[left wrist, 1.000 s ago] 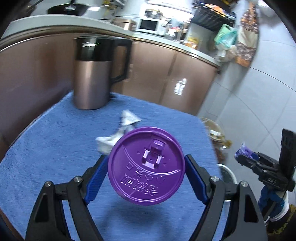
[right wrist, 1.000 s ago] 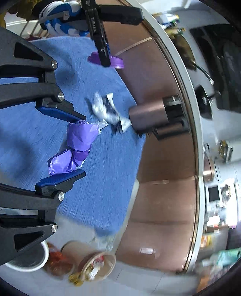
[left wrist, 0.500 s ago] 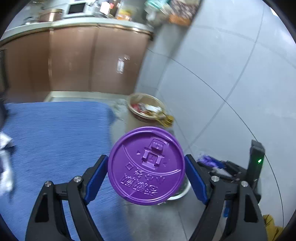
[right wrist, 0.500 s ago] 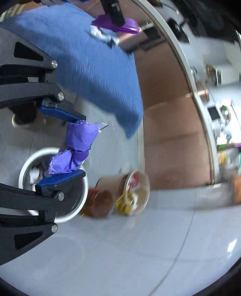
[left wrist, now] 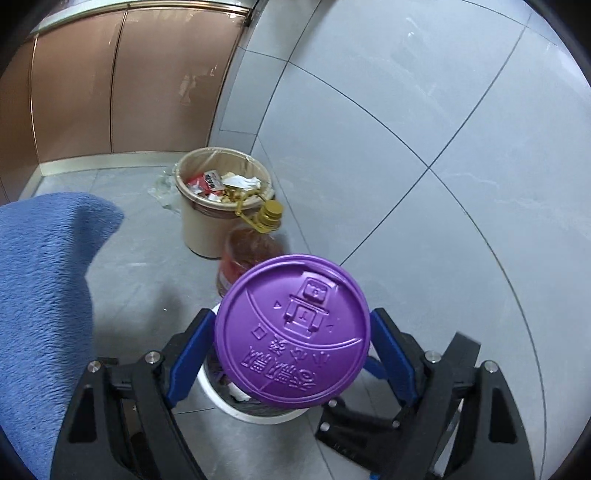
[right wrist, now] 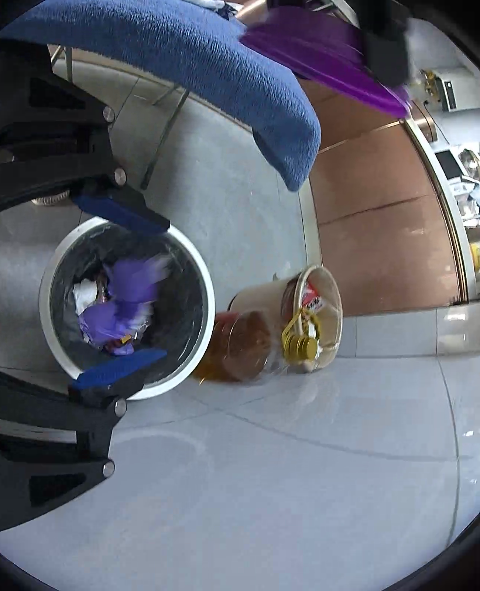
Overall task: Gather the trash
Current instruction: 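Carry the purple wrapper and lid to the bin and open both tools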
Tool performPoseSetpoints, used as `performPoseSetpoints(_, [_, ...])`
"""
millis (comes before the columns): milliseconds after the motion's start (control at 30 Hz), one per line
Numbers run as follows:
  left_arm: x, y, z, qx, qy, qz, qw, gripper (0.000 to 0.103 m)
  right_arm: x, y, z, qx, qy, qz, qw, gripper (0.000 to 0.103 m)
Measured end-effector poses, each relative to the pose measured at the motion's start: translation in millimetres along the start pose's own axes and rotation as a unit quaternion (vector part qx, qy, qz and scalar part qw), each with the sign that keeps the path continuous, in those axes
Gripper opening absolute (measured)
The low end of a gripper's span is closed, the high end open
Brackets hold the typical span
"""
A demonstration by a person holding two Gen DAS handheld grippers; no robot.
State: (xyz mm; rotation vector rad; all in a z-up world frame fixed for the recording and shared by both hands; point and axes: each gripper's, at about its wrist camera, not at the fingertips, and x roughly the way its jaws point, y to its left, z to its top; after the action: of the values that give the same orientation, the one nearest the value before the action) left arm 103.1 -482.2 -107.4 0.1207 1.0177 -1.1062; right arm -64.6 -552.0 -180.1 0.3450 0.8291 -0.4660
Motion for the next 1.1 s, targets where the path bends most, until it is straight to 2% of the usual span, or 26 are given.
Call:
performPoseSetpoints(200, [-11, 1, -3, -0.012, -0.003, -0.013, 0.9998, 0.084, -11, -6, -7, 0.012, -0.005, -0.008, 1.0, 0.068])
performPoseSetpoints(433, [1, -3, -1, -0.03, 0.014, -0.044, 0.9985, 0.084, -24, 0, -12, 0.017, -0.01, -0.012, 1.0, 0.069])
performPoseSetpoints(867, [13, -19, -4, -0.032, 0.025, -0.05, 0.9979, 0.084, -33, 0, -31, 0.024, 0.001, -0.01, 1.0, 0.069])
performPoseSetpoints(1100, [22, -14, -6, -0.05, 0.039, -0.057, 0.9963, 0.084, -38, 1, -38, 0.021, 0.001, -0.013, 1.0, 0.07])
